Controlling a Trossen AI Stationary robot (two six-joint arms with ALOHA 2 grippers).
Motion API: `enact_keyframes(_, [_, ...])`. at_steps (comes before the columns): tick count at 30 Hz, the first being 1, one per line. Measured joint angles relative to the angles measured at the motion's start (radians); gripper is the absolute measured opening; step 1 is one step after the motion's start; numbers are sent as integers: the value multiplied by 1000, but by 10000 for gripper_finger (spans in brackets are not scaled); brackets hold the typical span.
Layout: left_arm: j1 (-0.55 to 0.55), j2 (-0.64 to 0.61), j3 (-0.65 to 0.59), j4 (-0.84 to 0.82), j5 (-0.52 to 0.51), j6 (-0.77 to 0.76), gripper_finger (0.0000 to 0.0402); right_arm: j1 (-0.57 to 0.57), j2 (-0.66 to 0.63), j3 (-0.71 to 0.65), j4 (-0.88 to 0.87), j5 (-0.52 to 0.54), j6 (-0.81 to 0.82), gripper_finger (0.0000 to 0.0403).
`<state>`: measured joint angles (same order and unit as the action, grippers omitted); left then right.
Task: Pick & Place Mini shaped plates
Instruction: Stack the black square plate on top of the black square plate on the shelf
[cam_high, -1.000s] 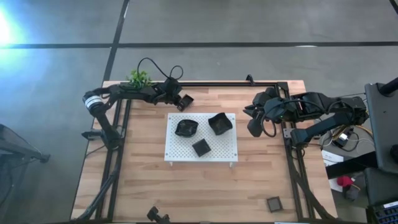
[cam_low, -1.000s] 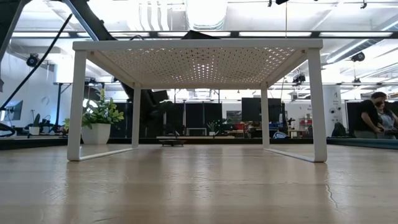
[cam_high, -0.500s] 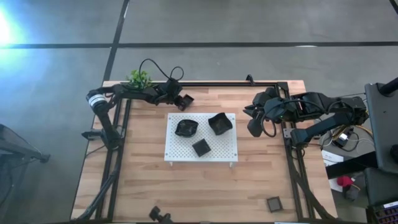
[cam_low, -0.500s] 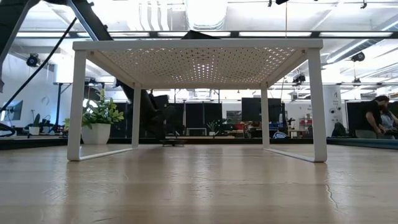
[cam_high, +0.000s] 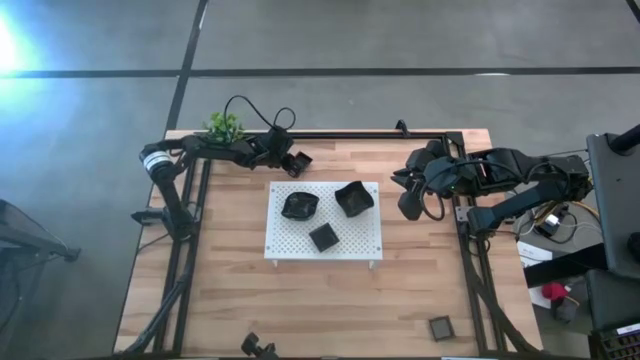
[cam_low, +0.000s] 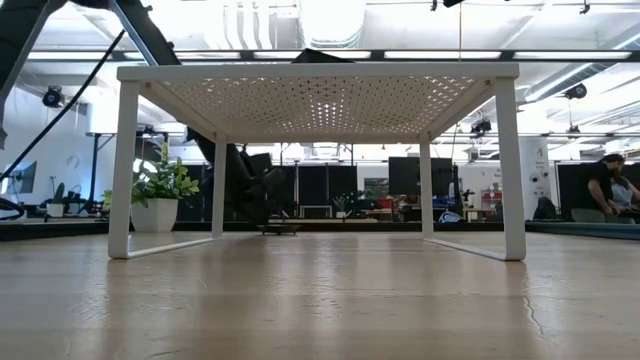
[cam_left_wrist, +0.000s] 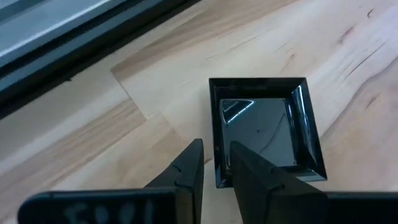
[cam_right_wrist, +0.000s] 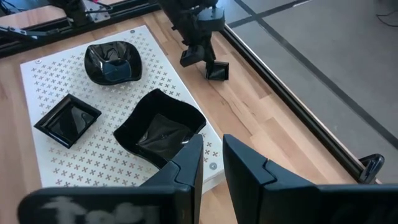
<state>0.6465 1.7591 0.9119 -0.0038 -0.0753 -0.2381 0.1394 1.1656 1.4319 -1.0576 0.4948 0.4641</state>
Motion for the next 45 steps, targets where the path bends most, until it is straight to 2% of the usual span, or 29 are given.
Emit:
enact_keyframes(10, [0,36,4,10,16,1,68,0,0,0,1,0,0,57])
enact_keyframes(16, [0,38,21,4,22,1,9,0,0,0,1,0,-1,57])
enact_keyframes(24, [0,13,32,2,21,5,1,0,0,0,1,0,-1,57])
enact_keyframes(29, [0,-59,32,-18,9,9,0,0,0,0,0,0,-5,57])
enact_keyframes(35, [1,-208,33,-96,-58,36,0,0,0,0,0,0,-6,57])
enact_keyframes(40, [-2,-356,82,-260,-75,41,0,0,0,0,0,0,-5,57])
enact_keyframes(45, [-43,-463,160,-472,-83,-37,0,0,0,0,0,0,-9,57])
